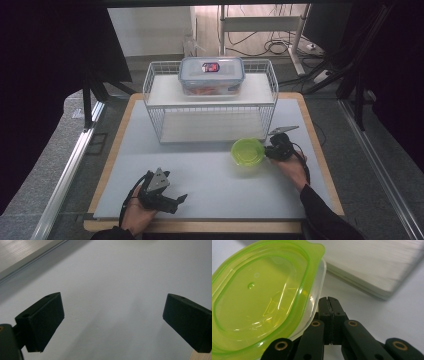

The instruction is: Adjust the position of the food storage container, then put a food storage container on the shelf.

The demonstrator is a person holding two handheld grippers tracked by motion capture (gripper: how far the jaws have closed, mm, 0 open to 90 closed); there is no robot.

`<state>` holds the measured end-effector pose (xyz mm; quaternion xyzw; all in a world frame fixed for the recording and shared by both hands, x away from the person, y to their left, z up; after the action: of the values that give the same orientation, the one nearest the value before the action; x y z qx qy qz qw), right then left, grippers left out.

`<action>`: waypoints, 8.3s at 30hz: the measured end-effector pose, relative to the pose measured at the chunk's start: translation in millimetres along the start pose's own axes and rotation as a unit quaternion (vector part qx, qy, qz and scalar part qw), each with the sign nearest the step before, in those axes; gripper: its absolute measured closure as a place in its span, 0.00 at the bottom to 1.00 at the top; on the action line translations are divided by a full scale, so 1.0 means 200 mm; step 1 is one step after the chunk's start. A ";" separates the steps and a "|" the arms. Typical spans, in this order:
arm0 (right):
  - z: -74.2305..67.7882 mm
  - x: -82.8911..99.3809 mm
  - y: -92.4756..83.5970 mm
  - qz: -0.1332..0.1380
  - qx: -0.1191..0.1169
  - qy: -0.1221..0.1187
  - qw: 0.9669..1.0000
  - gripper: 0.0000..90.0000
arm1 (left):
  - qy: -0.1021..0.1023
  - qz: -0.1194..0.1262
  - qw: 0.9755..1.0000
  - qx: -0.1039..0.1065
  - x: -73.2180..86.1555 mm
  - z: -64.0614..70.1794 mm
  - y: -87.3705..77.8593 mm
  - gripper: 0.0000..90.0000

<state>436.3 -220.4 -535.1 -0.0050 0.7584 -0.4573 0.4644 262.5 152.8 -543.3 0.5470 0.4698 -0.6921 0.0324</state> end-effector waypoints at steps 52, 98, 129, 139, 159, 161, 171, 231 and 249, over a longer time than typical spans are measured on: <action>-0.51 0.00 0.05 -0.021 -0.009 -0.136 0.990 0.66 | 0.002 -0.002 1.000 -0.008 0.00 -0.01 -0.03 0.04; -0.54 -0.14 -0.06 0.053 -0.055 -0.034 0.997 0.53 | 0.019 -0.009 1.000 -0.016 0.00 0.00 -0.02 0.05; -0.50 -0.18 0.12 0.001 -0.249 0.156 0.956 0.92 | 0.025 -0.011 1.000 -0.015 0.00 0.01 -0.01 0.06; -0.48 -0.19 0.07 0.021 -0.265 0.171 0.949 0.94 | 0.025 -0.011 1.000 -0.015 0.00 0.01 -0.01 0.06; -0.45 -0.27 -0.09 0.078 -0.292 0.200 0.932 0.94 | 0.018 0.012 1.000 -0.003 -0.01 0.01 -0.03 0.04; -0.45 -0.29 -0.12 0.083 -0.292 0.203 0.931 0.94 | 0.019 0.012 1.000 -0.004 -0.01 0.01 -0.03 0.04; -0.45 -0.39 -0.24 0.105 -0.292 0.204 0.929 0.94 | 0.019 0.012 1.000 -0.004 -0.01 0.01 -0.03 0.04; -0.32 -1.38 -0.51 0.221 -0.211 0.224 0.926 0.93 | 0.029 0.010 0.999 0.008 -0.01 0.03 -0.02 0.04; -0.20 -1.49 -0.38 0.246 -0.131 0.258 0.925 0.89 | 0.036 0.010 0.999 0.013 -0.01 0.04 -0.02 0.05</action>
<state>545.2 -108.0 -267.2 0.2389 0.8825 -0.2109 0.3458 255.7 149.3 -538.7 0.5766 0.4562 -0.6777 0.0156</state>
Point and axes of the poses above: each handheld gripper's, and its own axes: y roughly forward along the jaws, x roughly out of its underside, z roughly to its right, the point moved 3 cm from there along y, roughly forward along the jaws, and after that the axes turned 1 degree about z, right-handed, at the moved point
